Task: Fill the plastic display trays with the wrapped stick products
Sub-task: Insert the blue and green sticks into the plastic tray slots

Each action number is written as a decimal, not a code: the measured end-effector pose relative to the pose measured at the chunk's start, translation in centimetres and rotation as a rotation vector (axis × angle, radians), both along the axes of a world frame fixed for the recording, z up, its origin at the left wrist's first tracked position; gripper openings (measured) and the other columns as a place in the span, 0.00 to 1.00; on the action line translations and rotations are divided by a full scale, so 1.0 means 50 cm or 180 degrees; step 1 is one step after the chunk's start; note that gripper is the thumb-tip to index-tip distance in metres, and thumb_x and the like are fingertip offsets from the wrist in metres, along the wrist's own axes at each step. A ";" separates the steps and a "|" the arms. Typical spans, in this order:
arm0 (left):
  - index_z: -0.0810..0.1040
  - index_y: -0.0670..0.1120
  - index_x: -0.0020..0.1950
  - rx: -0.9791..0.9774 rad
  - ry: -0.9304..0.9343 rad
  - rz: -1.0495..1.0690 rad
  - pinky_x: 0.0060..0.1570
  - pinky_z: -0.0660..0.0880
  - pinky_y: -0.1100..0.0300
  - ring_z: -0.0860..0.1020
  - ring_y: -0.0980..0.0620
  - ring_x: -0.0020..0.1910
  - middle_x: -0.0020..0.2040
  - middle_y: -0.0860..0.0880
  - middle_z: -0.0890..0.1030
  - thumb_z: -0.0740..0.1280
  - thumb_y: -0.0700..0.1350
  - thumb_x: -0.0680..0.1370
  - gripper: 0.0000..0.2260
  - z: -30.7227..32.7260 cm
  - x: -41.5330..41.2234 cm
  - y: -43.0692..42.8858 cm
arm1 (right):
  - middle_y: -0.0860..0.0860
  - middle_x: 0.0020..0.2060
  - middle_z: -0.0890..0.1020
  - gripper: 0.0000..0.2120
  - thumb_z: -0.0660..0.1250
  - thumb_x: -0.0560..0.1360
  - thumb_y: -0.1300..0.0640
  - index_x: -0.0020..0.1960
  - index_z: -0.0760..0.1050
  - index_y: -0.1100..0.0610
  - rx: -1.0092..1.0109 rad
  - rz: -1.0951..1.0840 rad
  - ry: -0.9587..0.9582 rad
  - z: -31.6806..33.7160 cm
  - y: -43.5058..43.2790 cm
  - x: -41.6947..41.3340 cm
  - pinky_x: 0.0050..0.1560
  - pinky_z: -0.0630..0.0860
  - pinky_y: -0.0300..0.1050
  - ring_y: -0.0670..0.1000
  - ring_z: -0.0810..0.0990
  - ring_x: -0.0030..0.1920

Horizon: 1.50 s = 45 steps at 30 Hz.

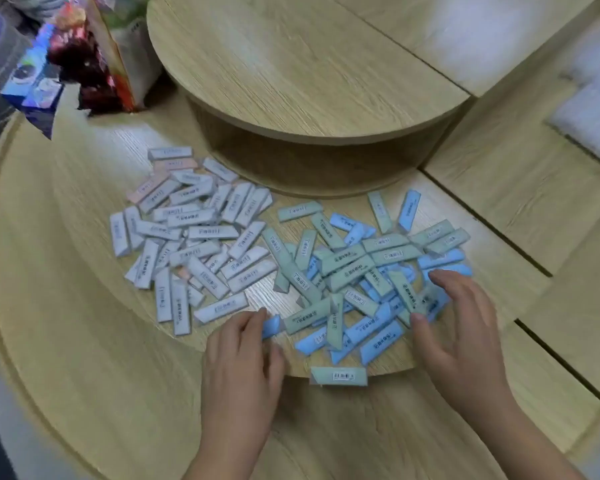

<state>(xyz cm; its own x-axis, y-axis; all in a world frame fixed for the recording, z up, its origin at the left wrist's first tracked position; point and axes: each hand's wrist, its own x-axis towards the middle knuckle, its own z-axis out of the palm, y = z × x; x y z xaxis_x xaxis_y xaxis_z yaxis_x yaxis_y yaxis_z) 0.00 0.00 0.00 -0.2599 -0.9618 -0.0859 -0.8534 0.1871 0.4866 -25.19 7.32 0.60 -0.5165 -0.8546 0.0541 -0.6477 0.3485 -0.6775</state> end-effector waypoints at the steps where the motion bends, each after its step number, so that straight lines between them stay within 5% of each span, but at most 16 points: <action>1: 0.79 0.42 0.65 -0.0076 -0.0091 -0.0088 0.58 0.71 0.53 0.75 0.44 0.58 0.59 0.46 0.78 0.75 0.39 0.71 0.22 -0.011 0.000 -0.005 | 0.44 0.65 0.71 0.26 0.63 0.73 0.46 0.68 0.70 0.55 0.0000 0.0257 0.0193 -0.004 0.001 -0.001 0.70 0.56 0.33 0.43 0.67 0.68; 4: 0.81 0.41 0.63 -0.0333 -0.0365 -0.0169 0.54 0.74 0.46 0.77 0.40 0.53 0.56 0.44 0.80 0.76 0.38 0.71 0.21 -0.039 0.003 -0.009 | 0.53 0.67 0.72 0.27 0.67 0.71 0.45 0.66 0.72 0.56 -0.0005 0.0869 0.0830 -0.028 0.007 0.010 0.74 0.59 0.48 0.54 0.67 0.71; 11: 0.83 0.44 0.59 -0.0565 -0.0289 -0.0130 0.50 0.74 0.46 0.77 0.40 0.50 0.52 0.46 0.80 0.71 0.41 0.76 0.12 -0.063 0.002 -0.013 | 0.54 0.65 0.76 0.17 0.72 0.72 0.39 0.45 0.81 0.53 -0.0552 0.1801 0.1498 -0.090 0.017 0.086 0.68 0.68 0.61 0.58 0.69 0.72; 14: 0.82 0.46 0.59 -0.0225 -0.0084 0.0015 0.51 0.73 0.51 0.76 0.46 0.51 0.52 0.49 0.79 0.74 0.42 0.73 0.15 -0.050 -0.001 -0.019 | 0.53 0.66 0.75 0.16 0.71 0.74 0.40 0.44 0.81 0.53 -0.0361 0.1933 0.1646 -0.104 0.016 0.093 0.70 0.66 0.61 0.59 0.66 0.73; 18: 0.81 0.53 0.59 0.0199 0.0712 0.0613 0.47 0.70 0.74 0.76 0.61 0.50 0.51 0.57 0.78 0.74 0.42 0.73 0.16 -0.025 0.000 -0.019 | 0.54 0.62 0.80 0.14 0.70 0.76 0.43 0.44 0.82 0.54 -0.0413 0.1809 0.1626 -0.101 0.009 0.095 0.67 0.69 0.61 0.59 0.70 0.71; 21: 0.77 0.62 0.56 0.0614 0.1482 0.1073 0.48 0.74 0.73 0.78 0.64 0.50 0.51 0.60 0.77 0.73 0.42 0.73 0.18 -0.016 -0.014 -0.016 | 0.53 0.60 0.82 0.13 0.68 0.78 0.47 0.42 0.83 0.54 -0.0492 0.1706 0.1716 -0.092 0.004 0.089 0.66 0.71 0.58 0.57 0.71 0.70; 26: 0.72 0.48 0.72 0.0260 0.1020 0.0702 0.52 0.67 0.78 0.70 0.70 0.56 0.57 0.56 0.67 0.67 0.42 0.79 0.21 -0.029 -0.059 -0.017 | 0.54 0.59 0.81 0.13 0.67 0.80 0.49 0.42 0.82 0.56 -0.0616 0.1509 0.1635 -0.094 -0.024 0.072 0.66 0.71 0.53 0.57 0.72 0.68; 28: 0.73 0.42 0.70 -0.0308 0.0765 0.0229 0.57 0.69 0.69 0.68 0.62 0.56 0.60 0.51 0.66 0.67 0.38 0.78 0.20 -0.039 -0.075 -0.025 | 0.56 0.61 0.80 0.13 0.67 0.79 0.48 0.46 0.83 0.57 -0.0653 0.1464 0.1654 -0.100 -0.037 0.058 0.67 0.70 0.54 0.57 0.72 0.68; 30: 0.75 0.40 0.68 -0.0631 0.0506 -0.0102 0.62 0.73 0.49 0.69 0.48 0.62 0.67 0.43 0.67 0.67 0.38 0.77 0.18 -0.055 -0.090 -0.034 | 0.58 0.64 0.78 0.17 0.68 0.77 0.44 0.54 0.82 0.58 -0.0598 0.1400 0.1677 -0.105 -0.051 0.040 0.67 0.70 0.59 0.59 0.70 0.70; 32: 0.71 0.42 0.72 -0.0597 0.0308 -0.0357 0.71 0.64 0.40 0.62 0.38 0.75 0.76 0.39 0.61 0.65 0.46 0.79 0.22 -0.070 -0.100 -0.043 | 0.59 0.69 0.73 0.29 0.68 0.75 0.37 0.66 0.76 0.56 -0.0422 0.1413 0.1674 -0.105 -0.063 0.020 0.71 0.64 0.64 0.61 0.66 0.74; 34: 0.64 0.46 0.78 -0.0502 0.0144 -0.0770 0.76 0.51 0.40 0.49 0.38 0.80 0.81 0.40 0.52 0.60 0.62 0.78 0.33 -0.081 -0.099 -0.055 | 0.59 0.75 0.66 0.42 0.64 0.70 0.28 0.74 0.65 0.53 -0.0129 0.1492 0.1731 -0.097 -0.076 -0.001 0.74 0.56 0.67 0.61 0.58 0.77; 37: 0.57 0.49 0.81 -0.0580 -0.0424 -0.1350 0.76 0.46 0.38 0.45 0.38 0.80 0.82 0.41 0.50 0.55 0.78 0.71 0.47 -0.089 -0.099 -0.075 | 0.59 0.79 0.56 0.53 0.58 0.66 0.20 0.79 0.55 0.52 0.0369 0.1724 0.1897 -0.082 -0.097 -0.032 0.72 0.53 0.72 0.62 0.50 0.79; 45: 0.55 0.51 0.81 -0.0301 -0.1022 -0.1614 0.74 0.49 0.34 0.45 0.38 0.80 0.82 0.42 0.51 0.55 0.82 0.63 0.55 -0.080 -0.131 -0.098 | 0.56 0.80 0.48 0.59 0.49 0.61 0.14 0.81 0.45 0.48 0.0997 0.2520 0.2165 -0.061 -0.173 -0.068 0.72 0.50 0.74 0.61 0.45 0.80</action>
<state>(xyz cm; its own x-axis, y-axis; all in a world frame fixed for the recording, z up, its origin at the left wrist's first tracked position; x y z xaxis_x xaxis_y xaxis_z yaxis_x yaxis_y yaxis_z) -6.54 -4.92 -3.99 -0.6630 -0.7321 -0.1561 -0.7479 0.6387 0.1811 -28.59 -1.34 -2.44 0.2420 -0.9574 -0.1578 -0.9703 -0.2376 -0.0463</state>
